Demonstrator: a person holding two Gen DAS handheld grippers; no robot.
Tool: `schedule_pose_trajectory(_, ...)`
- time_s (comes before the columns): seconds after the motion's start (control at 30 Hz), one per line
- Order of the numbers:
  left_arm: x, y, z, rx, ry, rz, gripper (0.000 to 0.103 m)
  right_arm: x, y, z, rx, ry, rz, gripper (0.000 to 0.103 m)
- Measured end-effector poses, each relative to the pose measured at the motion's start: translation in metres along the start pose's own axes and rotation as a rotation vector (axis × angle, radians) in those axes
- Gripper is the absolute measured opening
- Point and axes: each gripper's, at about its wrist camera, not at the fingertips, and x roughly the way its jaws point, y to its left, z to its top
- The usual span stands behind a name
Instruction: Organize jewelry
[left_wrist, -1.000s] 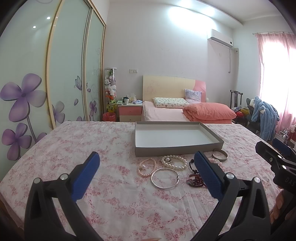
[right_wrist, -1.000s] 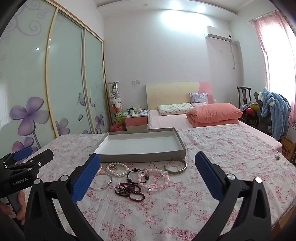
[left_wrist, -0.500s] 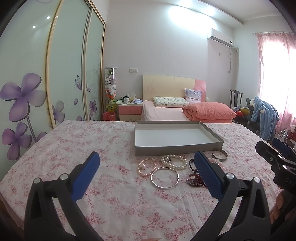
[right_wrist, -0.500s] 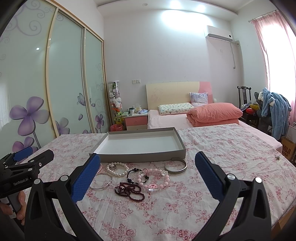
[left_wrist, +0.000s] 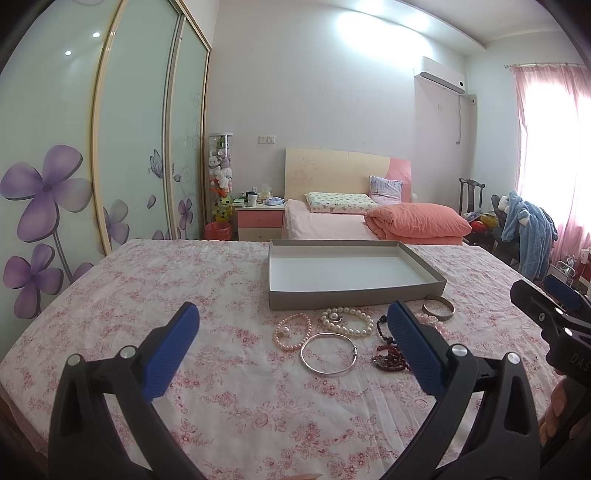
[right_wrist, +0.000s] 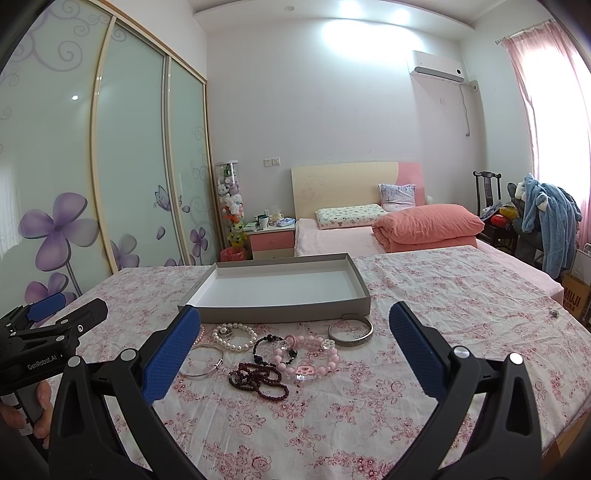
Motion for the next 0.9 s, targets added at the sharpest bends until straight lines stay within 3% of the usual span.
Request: schedule_pose_trajectory(0.9,0.0038,0.0058,-0.0062,-0.003,0.007,0.002,0.099,0.0038,-0.0019,-0.0036,0.004,0.005,-0.002,0.101)
